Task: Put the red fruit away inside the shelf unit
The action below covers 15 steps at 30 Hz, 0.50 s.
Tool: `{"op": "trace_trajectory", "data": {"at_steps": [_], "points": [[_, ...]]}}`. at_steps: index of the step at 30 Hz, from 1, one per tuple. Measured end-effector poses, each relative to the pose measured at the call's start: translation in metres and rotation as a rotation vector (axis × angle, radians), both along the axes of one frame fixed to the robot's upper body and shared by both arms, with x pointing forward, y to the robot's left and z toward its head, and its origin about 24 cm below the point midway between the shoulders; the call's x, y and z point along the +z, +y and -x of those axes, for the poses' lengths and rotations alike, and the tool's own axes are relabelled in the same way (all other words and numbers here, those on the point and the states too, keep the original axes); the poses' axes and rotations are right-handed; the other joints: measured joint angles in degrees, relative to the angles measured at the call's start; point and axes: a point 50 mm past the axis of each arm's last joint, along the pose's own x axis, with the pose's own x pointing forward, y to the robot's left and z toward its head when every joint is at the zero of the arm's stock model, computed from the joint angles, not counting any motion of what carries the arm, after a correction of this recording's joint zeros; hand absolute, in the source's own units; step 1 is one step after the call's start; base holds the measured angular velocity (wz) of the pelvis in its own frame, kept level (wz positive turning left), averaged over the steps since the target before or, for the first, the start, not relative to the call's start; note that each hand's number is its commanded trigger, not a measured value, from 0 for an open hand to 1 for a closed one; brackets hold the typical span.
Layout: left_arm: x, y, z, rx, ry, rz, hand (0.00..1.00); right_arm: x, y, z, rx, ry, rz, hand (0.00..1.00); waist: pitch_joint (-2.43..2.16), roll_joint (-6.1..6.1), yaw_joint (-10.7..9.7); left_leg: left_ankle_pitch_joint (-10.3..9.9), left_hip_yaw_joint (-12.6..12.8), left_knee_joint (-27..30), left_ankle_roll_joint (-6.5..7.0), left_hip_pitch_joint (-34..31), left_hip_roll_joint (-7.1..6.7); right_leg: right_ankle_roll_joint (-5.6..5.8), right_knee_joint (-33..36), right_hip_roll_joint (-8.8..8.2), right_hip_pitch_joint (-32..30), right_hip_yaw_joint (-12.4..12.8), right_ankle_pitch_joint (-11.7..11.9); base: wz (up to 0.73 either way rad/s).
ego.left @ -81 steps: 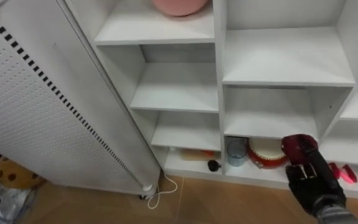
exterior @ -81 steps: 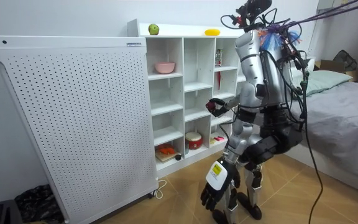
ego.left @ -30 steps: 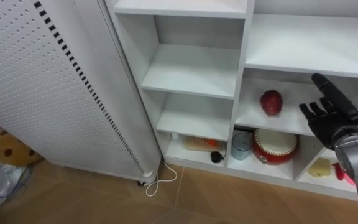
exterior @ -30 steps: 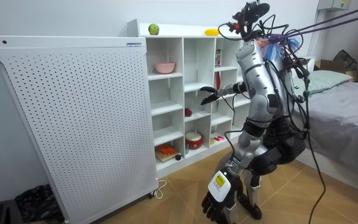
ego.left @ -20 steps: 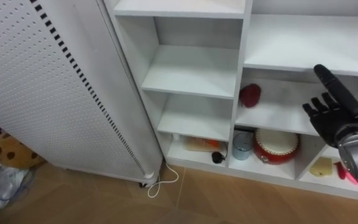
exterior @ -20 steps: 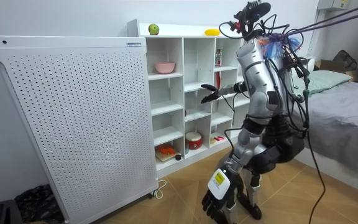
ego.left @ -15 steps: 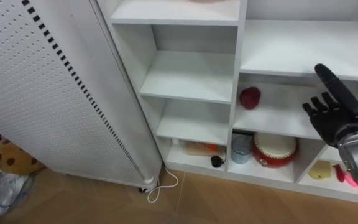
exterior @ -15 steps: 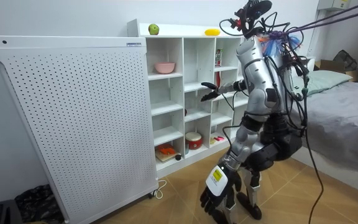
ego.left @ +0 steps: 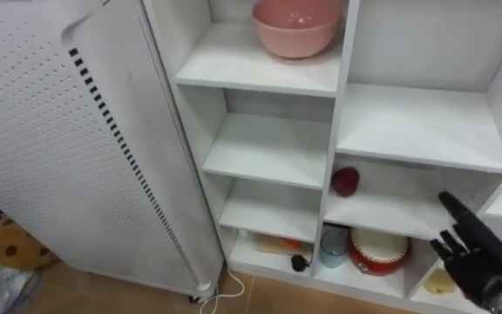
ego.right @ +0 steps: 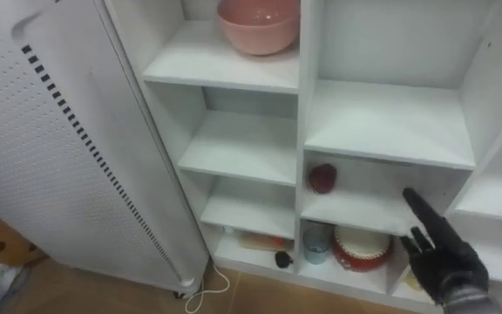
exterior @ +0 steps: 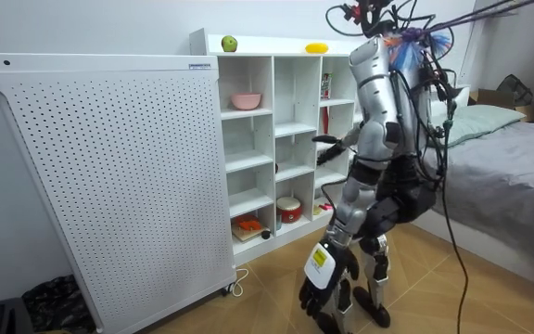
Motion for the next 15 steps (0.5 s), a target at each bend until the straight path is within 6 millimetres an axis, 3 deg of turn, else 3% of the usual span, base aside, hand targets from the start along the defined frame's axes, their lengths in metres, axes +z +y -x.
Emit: {"op": "trace_trajectory", "data": {"at_steps": [5,8,10,12,15], "points": [[0.001,0.011,-0.003,0.042,-0.007,-0.016,0.0,-0.035,-0.004,0.034,0.057,0.097,0.051,0.0,-0.16,-0.42,-0.6,0.5,0.0,-4.7,0.07,6.2,0.12,0.65,-5.4,0.92,6.5,-0.4,1.2,-0.04],[0.0,0.016,0.003,0.063,0.012,-0.034,0.0,-0.061,0.006,0.057,0.072,0.169,0.025,0.0,-0.43,-0.77,-1.4,0.7,0.1,-8.4,-0.01,11.5,0.44,1.09,-10.2,1.53,12.2,-1.7,2.1,-0.05],[-0.002,0.017,0.009,0.069,0.032,-0.039,0.0,-0.08,0.02,0.073,0.096,0.215,-0.01,0.0,-1.19,-1.74,-2.0,1.1,0.5,-12.0,-0.11,15.7,0.48,1.37,-13.8,2.36,16.2,-1.7,2.9,-0.09],[-0.002,0.015,0.009,0.077,0.026,-0.035,0.0,-0.092,0.028,0.087,0.109,0.253,-0.025,0.0,-1.56,-1.83,-3.2,1.2,0.2,-13.7,-0.16,18.6,0.72,1.76,-17.1,3.34,19.9,-1.8,3.8,0.02],[-0.003,0.012,0.014,0.097,0.017,-0.049,0.0,-0.11,0.036,0.117,0.128,0.299,-0.052,0.0,-2.57,-1.89,-3.9,1.3,-0.1,-16.4,-0.17,23.1,0.81,2.39,-21.3,4.21,25.2,-2.1,5.0,0.01]]}}
